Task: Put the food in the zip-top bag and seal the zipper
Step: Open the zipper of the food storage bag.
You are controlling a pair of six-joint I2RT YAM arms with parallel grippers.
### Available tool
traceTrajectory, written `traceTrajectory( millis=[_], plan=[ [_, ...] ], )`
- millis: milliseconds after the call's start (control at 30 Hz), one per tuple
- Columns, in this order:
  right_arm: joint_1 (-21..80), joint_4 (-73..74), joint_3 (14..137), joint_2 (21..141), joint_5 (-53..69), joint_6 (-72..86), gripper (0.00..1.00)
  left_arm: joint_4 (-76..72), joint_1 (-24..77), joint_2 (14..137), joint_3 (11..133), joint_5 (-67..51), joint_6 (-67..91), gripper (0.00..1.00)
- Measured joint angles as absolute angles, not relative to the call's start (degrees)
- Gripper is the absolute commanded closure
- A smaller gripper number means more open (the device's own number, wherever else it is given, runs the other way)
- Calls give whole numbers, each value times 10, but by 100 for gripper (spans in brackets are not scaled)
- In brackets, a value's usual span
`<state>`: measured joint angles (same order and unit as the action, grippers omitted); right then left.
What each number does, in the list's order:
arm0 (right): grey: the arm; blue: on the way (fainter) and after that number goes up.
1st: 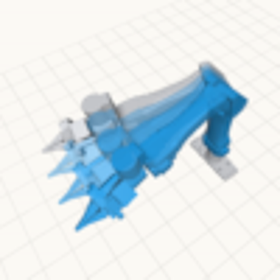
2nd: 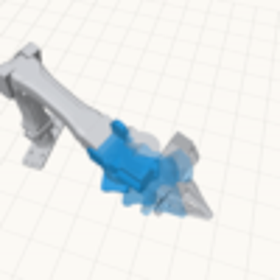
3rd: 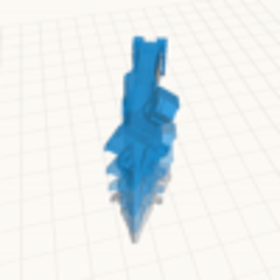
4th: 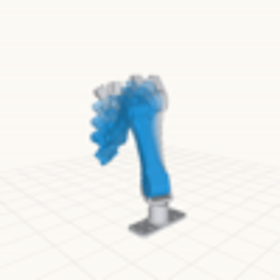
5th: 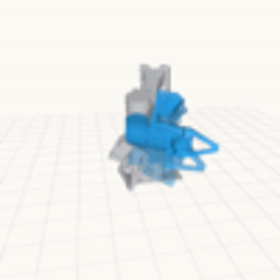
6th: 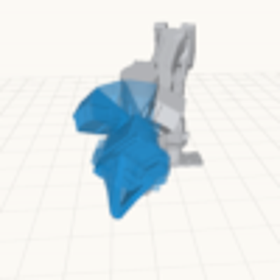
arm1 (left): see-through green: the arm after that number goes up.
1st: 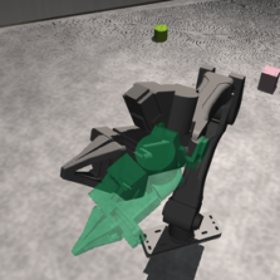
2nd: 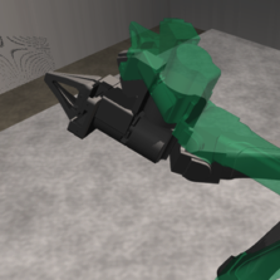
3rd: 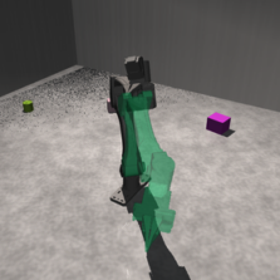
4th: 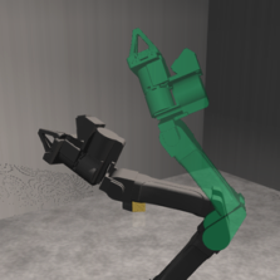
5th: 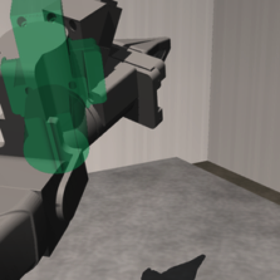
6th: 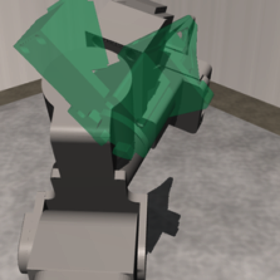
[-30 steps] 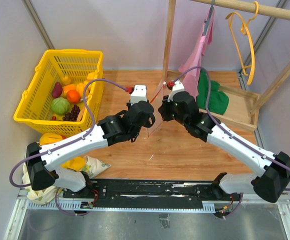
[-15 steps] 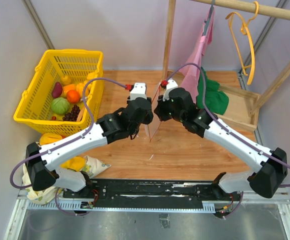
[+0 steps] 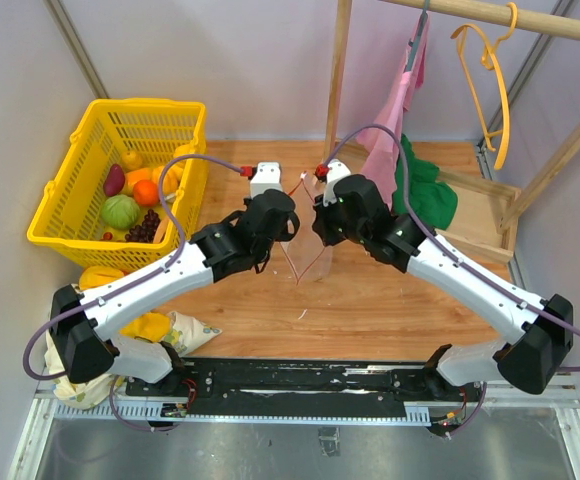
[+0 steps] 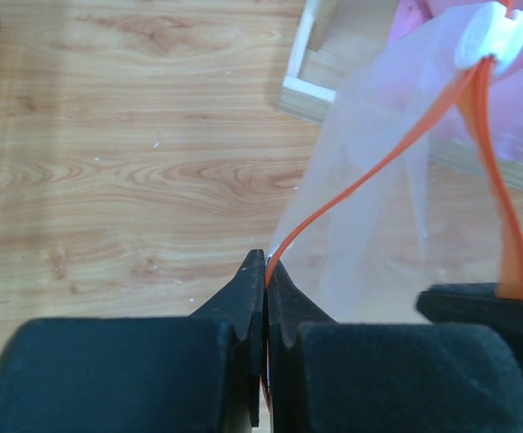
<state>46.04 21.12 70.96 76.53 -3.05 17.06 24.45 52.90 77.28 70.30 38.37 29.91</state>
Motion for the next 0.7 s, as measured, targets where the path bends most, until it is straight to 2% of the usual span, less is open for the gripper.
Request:
traceTrajectory(
  millis=[367,700],
  plan=[
    [457,287,733,765,-137,101,99,307,503,759,703,413,299,100],
    [458,266,727,732,-194,77,99,328,502,766,717,389,289,100]
  ],
)
